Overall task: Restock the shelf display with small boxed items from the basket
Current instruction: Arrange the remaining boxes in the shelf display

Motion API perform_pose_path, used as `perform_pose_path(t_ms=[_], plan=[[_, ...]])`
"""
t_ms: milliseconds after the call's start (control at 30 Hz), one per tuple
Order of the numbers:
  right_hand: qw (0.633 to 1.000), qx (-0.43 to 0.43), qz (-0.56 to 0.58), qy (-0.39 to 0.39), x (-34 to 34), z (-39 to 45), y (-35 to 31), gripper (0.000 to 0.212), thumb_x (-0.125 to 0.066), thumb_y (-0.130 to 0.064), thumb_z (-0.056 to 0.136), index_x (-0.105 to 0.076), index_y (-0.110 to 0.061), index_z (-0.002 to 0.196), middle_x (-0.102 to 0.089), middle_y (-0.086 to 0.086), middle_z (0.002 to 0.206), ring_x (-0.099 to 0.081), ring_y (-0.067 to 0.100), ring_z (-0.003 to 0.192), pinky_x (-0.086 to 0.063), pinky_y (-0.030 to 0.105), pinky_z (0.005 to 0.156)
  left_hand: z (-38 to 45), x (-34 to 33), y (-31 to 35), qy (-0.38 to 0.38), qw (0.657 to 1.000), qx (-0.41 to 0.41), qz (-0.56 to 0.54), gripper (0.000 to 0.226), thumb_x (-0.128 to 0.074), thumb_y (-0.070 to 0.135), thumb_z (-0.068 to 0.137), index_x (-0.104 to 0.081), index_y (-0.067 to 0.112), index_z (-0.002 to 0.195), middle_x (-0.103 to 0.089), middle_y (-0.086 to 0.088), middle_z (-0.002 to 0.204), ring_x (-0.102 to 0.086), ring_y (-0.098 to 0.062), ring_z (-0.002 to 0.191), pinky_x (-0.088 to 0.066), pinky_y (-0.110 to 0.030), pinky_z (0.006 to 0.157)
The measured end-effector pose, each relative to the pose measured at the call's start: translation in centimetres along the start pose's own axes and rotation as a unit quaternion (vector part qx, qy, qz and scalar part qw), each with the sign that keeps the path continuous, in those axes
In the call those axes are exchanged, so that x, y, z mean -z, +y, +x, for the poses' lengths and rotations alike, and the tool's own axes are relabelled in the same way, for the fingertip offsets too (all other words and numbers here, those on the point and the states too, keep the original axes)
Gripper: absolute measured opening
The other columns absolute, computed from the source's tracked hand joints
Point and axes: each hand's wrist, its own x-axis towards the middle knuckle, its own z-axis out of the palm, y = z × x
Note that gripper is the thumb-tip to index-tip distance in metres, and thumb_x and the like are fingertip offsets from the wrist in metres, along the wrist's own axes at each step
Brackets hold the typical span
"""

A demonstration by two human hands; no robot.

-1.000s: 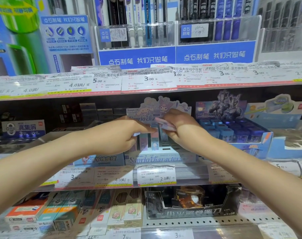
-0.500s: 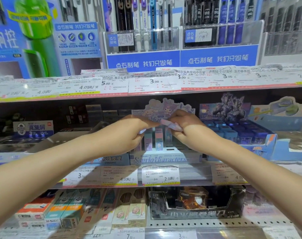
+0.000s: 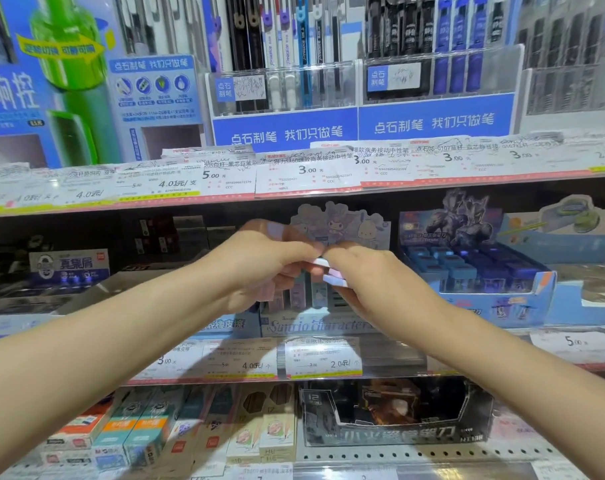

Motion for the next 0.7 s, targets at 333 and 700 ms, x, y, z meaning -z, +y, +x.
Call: perform_pose_path(t_ms=[333, 700], plan=[[0.997, -0.033, -0.073, -0.021, 0.8, -0.6, 2.3, 0.013, -0.057, -0.021, 0.089, -0.056, -0.014, 0.099, -0.057, 0.004, 0.069, -0.06, 0.03, 0.064, -0.032, 0.028, 0.054, 1.2, 1.8, -0.6, 0.025, 0.998, 0.04, -0.035, 0.026, -0.059, -0.005, 0.084, -0.057, 0.006, 0.061, -0.055, -0.003, 0.043, -0.026, -0.007, 0.04, -0.023, -0.013, 0.037], [0.949, -0.093, 0.294, -0.063, 1.1, 1.0, 2.5, 0.044, -0.065, -0.035, 0.081, -0.06, 0.006, 0.095, -0.057, 0.025, 0.079, -0.048, 0.017, 0.066, -0.033, 0.028, 0.062, 1.3, 2.0, -0.1, -0.031, 0.976, -0.098, 0.192, 0.01, -0.074, 0.005, 0.073, -0.067, 0.011, 0.072, -0.071, -0.001, 0.065, -0.061, -0.017, 0.07, -0.043, -0.034, 0.072]])
